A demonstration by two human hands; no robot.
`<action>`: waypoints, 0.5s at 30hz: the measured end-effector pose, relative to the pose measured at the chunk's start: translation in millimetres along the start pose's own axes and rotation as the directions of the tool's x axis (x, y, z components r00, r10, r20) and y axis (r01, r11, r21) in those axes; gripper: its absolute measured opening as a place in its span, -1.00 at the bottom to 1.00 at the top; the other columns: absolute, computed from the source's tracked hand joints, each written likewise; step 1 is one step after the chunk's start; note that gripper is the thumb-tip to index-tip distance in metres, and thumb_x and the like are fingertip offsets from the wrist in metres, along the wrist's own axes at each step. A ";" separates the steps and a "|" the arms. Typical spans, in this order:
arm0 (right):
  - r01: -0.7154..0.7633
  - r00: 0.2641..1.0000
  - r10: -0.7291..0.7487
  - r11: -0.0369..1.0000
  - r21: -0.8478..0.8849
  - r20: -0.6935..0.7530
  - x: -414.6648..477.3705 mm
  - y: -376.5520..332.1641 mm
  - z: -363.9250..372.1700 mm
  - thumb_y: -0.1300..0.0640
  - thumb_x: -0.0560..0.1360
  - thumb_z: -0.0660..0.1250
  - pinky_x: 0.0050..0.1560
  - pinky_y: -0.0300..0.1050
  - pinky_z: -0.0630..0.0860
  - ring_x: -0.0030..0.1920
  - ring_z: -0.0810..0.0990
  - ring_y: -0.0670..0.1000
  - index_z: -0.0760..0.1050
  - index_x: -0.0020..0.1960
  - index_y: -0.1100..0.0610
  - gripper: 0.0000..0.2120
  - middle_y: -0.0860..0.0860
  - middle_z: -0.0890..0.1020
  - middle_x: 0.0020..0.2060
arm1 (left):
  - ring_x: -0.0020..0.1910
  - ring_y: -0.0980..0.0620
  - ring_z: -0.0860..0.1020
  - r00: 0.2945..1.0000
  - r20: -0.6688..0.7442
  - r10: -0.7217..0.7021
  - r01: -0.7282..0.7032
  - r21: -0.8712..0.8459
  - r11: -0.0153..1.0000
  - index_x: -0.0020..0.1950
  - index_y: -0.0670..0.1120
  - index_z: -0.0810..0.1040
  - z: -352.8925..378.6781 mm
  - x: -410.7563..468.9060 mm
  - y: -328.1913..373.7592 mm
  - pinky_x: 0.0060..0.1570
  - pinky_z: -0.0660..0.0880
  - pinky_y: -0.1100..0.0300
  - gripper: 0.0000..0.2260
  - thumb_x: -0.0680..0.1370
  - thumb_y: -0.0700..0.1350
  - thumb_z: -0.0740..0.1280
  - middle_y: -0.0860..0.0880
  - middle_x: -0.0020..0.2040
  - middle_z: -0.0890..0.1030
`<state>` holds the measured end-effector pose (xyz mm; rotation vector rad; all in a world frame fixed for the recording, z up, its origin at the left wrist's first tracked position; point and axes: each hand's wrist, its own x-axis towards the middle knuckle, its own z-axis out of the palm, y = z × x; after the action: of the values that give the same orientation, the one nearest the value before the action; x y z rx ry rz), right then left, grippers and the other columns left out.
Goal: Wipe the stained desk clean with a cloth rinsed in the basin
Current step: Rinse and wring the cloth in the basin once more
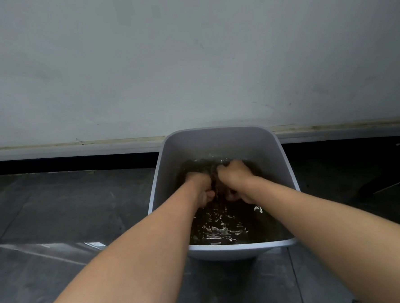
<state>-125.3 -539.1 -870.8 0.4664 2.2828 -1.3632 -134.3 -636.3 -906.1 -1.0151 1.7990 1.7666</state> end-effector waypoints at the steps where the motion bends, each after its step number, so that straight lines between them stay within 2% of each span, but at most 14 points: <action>1: 0.002 0.999 0.000 0.999 0.041 -0.039 -7.1 -3.5 3.2 0.04 0.68 0.12 -0.47 -0.16 0.47 -0.28 0.56 0.11 0.46 0.06 0.22 -0.73 0.17 0.57 -0.14 | -0.48 0.04 0.39 0.999 -0.028 0.023 -0.024 -0.028 0.999 -0.12 -0.15 0.48 -0.6 1.4 0.2 -0.68 0.21 0.41 -0.83 0.66 -0.22 0.20 -0.09 -0.33 0.46; 2: 0.037 0.996 -0.036 0.999 0.004 -0.077 -13.4 -7.2 7.6 0.03 0.70 0.07 -0.43 -0.11 0.51 -0.22 0.58 0.13 0.43 0.05 0.20 -0.72 0.16 0.57 -0.11 | -0.40 -0.01 0.48 0.998 -0.051 0.038 -0.042 -0.081 0.996 -0.06 -0.18 0.52 -0.7 3.4 1.9 -0.62 0.36 0.35 -0.89 0.64 -0.22 0.24 -0.12 -0.27 0.53; 3: 0.089 0.989 -0.098 0.993 -0.082 -0.114 -16.3 -8.2 12.7 0.02 0.71 0.04 -0.30 -0.02 0.58 -0.12 0.62 0.17 0.44 0.07 0.17 -0.71 0.16 0.57 -0.04 | -0.27 -0.07 0.57 0.997 -0.058 0.047 -0.055 -0.141 0.988 0.04 -0.20 0.55 -0.6 1.3 4.1 -0.47 0.51 0.24 -0.92 0.61 -0.20 0.31 -0.16 -0.17 0.60; 4: 0.137 0.975 -0.162 0.976 -0.168 -0.149 -19.6 -7.8 16.6 0.01 0.71 0.03 -0.11 0.06 0.62 -0.01 0.62 0.20 0.47 0.11 0.17 -0.69 0.16 0.58 0.03 | -0.15 -0.12 0.62 0.998 -0.044 0.050 -0.058 -0.190 0.980 0.11 -0.20 0.56 -0.8 -4.7 6.0 -0.32 0.59 0.13 -0.85 0.57 -0.17 0.38 -0.18 -0.09 0.64; 5: 0.171 0.961 -0.211 0.962 -0.211 -0.180 -19.9 -6.8 18.2 0.02 0.70 0.04 0.03 0.08 0.60 0.05 0.61 0.21 0.50 0.14 0.17 -0.68 0.16 0.59 0.08 | -0.15 -0.11 0.63 0.997 -0.011 0.072 -0.072 -0.210 0.975 0.10 -0.20 0.57 0.0 -10.0 7.4 -0.29 0.58 0.10 -0.84 0.57 -0.16 0.39 -0.18 -0.11 0.65; 6: 0.181 0.955 -0.223 0.960 -0.214 -0.197 -18.3 -6.1 16.2 0.04 0.70 0.06 0.08 0.06 0.57 0.06 0.61 0.21 0.52 0.13 0.17 -0.69 0.17 0.61 0.10 | -0.29 -0.04 0.62 0.995 0.041 0.090 -0.081 -0.181 0.980 0.01 -0.19 0.57 0.7 -14.9 9.3 -0.40 0.53 0.17 -0.92 0.59 -0.18 0.35 -0.14 -0.24 0.64; 8: 0.163 0.945 -0.213 0.965 -0.206 -0.248 -9.4 -4.7 4.7 0.10 0.68 0.11 0.05 0.02 0.54 0.07 0.62 0.24 0.58 0.09 0.22 -0.70 0.24 0.64 0.12 | -0.65 0.13 0.36 0.989 0.134 0.057 -0.049 -0.058 0.997 -0.21 -0.11 0.47 1.9 -23.6 11.2 -0.67 0.21 0.38 -0.72 0.67 -0.26 0.15 -0.02 -0.53 0.46; 9: 0.138 0.943 -0.199 0.963 -0.230 -0.268 -4.1 -3.9 -3.8 0.13 0.67 0.13 0.06 0.05 0.55 0.08 0.63 0.27 0.60 0.10 0.27 -0.70 0.28 0.64 0.13 | -0.70 0.16 0.23 0.982 0.188 0.018 -0.016 -0.008 1.000 -0.26 -0.10 0.41 1.8 -27.0 11.3 -0.72 0.08 0.40 -0.65 0.67 -0.30 0.03 0.01 -0.57 0.39; 10: 0.110 0.947 -0.183 0.957 -0.268 -0.264 -0.1 -3.1 -12.5 0.16 0.66 0.14 0.06 0.08 0.57 0.08 0.64 0.29 0.59 0.12 0.31 -0.70 0.29 0.63 0.14 | -0.70 0.17 0.17 0.971 0.241 -0.013 0.001 0.052 0.999 -0.26 -0.10 0.38 0.5 -28.5 12.5 -0.75 0.04 0.38 -0.62 0.66 -0.34 -0.05 0.02 -0.56 0.37; 11: 0.093 0.953 -0.179 0.940 -0.327 -0.243 3.2 -2.8 -20.2 0.19 0.65 0.15 0.05 0.11 0.60 0.07 0.65 0.30 0.58 0.14 0.32 -0.71 0.29 0.63 0.14 | -0.69 0.18 0.16 0.967 0.254 -0.028 0.001 0.109 0.994 -0.25 -0.11 0.38 -2.0 -30.3 14.1 -0.75 0.05 0.38 -0.62 0.66 -0.35 -0.07 0.02 -0.54 0.37; 13: 0.086 0.972 -0.172 0.891 -0.445 -0.157 5.5 -4.1 -29.4 0.23 0.64 0.17 -0.02 0.14 0.64 0.06 0.64 0.30 0.56 0.16 0.30 -0.76 0.26 0.62 0.13 | -0.63 0.17 0.22 0.965 0.256 -0.052 -0.016 0.257 0.966 -0.20 -0.11 0.42 -11.3 -32.0 19.0 -0.70 0.15 0.39 -0.70 0.68 -0.31 0.06 0.00 -0.48 0.39; 15: 0.130 0.987 -0.160 0.852 -0.507 -0.014 3.7 -6.8 -31.6 0.26 0.64 0.17 0.09 0.10 0.59 0.17 0.60 0.28 0.52 0.25 0.30 -0.74 0.26 0.58 0.20 | -0.48 0.08 0.44 0.982 0.187 0.015 -0.097 0.435 0.895 -0.07 -0.16 0.50 -22.4 -34.5 22.1 -0.57 0.39 0.31 -0.88 0.66 -0.22 0.23 -0.08 -0.33 0.51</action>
<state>-138.0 -514.1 -854.5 0.1582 2.6383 -0.7572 -124.2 -652.7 -863.5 -0.6044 2.0001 1.3302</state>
